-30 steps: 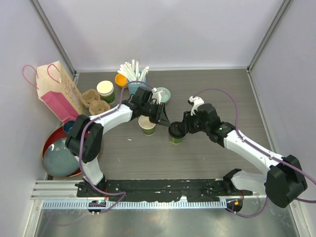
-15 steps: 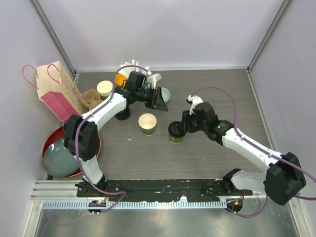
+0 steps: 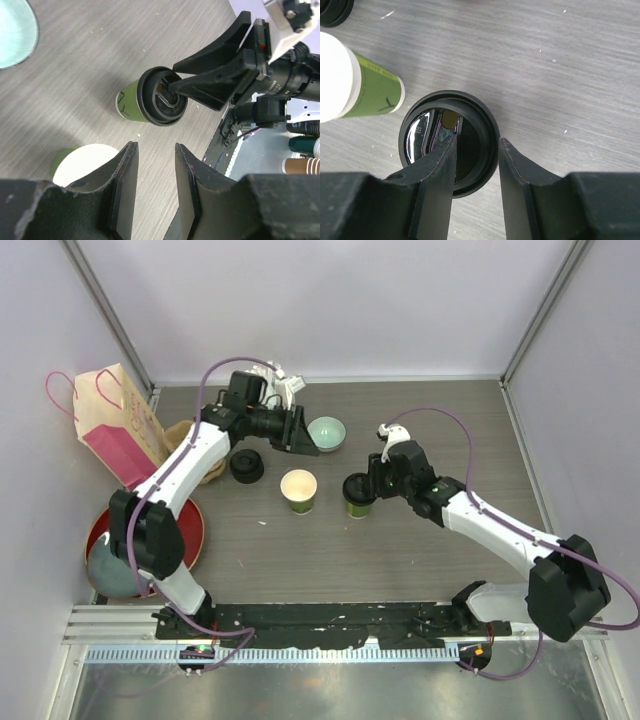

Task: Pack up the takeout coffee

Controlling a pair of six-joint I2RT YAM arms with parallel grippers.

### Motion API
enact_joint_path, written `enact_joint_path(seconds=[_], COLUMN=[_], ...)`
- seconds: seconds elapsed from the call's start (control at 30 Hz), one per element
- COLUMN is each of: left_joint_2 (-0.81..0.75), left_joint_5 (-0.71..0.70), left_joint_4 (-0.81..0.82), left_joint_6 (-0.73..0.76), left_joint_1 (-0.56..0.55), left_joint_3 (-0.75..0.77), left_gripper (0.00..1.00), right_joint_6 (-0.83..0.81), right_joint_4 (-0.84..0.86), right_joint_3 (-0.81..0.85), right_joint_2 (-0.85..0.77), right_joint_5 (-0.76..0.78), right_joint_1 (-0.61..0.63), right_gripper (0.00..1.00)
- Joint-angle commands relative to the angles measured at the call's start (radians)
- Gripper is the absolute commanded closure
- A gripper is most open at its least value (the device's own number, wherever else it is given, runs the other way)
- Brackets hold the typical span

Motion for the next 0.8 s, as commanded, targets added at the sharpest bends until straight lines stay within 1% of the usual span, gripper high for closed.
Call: enact_joint_path(seconds=[0.0,0.13,0.23,0.27,0.3,0.33,0.43,0.57,0.63,0.67,0.73,0.77], left_joint_2=[-0.085,-0.091,-0.078,-0.073,-0.070,-0.068,-0.078,-0.064,-0.052,-0.044,-0.033,-0.022], left_joint_5=[0.052,0.040,0.009,-0.017,-0.041,-0.095,-0.155,-0.173,-0.189,-0.222,-0.264,-0.304], left_joint_4=[-0.063,-0.149,-0.207,-0.247,-0.262,-0.269,-0.261,-0.279,-0.289,-0.287,-0.279,-0.276], left_joint_6=[0.058,0.122,0.197,0.255,0.277,0.300,0.349,0.381,0.398,0.403,0.427,0.435], left_joint_1=[0.073,0.152,0.199,0.223,0.232,0.239,0.251,0.252,0.252,0.252,0.252,0.252], left_joint_3=[0.039,0.033,0.033,0.038,0.038,0.032,-0.011,-0.010,-0.005,-0.005,-0.014,-0.018], left_gripper=[0.61,0.60,0.59,0.59,0.59,0.59,0.58,0.57,0.57,0.57,0.57,0.56], right_joint_6=[-0.042,-0.053,-0.061,-0.064,-0.068,-0.072,-0.084,-0.095,-0.095,-0.093,-0.091,-0.091], right_joint_4=[0.048,0.059,0.060,0.062,0.060,0.063,0.071,0.071,0.066,0.063,0.062,0.060], right_joint_3=[0.069,0.126,0.160,0.166,0.177,0.180,0.183,0.179,0.176,0.174,0.162,0.157], right_joint_2=[0.076,0.156,0.205,0.212,0.216,0.219,0.216,0.198,0.179,0.172,0.147,0.140], right_joint_5=[0.077,0.066,0.049,0.043,0.043,0.042,0.031,0.037,0.039,0.042,0.049,0.049], right_joint_1=[-0.004,-0.016,-0.027,-0.027,-0.027,-0.027,-0.028,-0.027,-0.027,-0.028,-0.027,-0.028], right_gripper=[0.92,0.92,0.92,0.92,0.92,0.92,0.92,0.90,0.87,0.82,0.77,0.72])
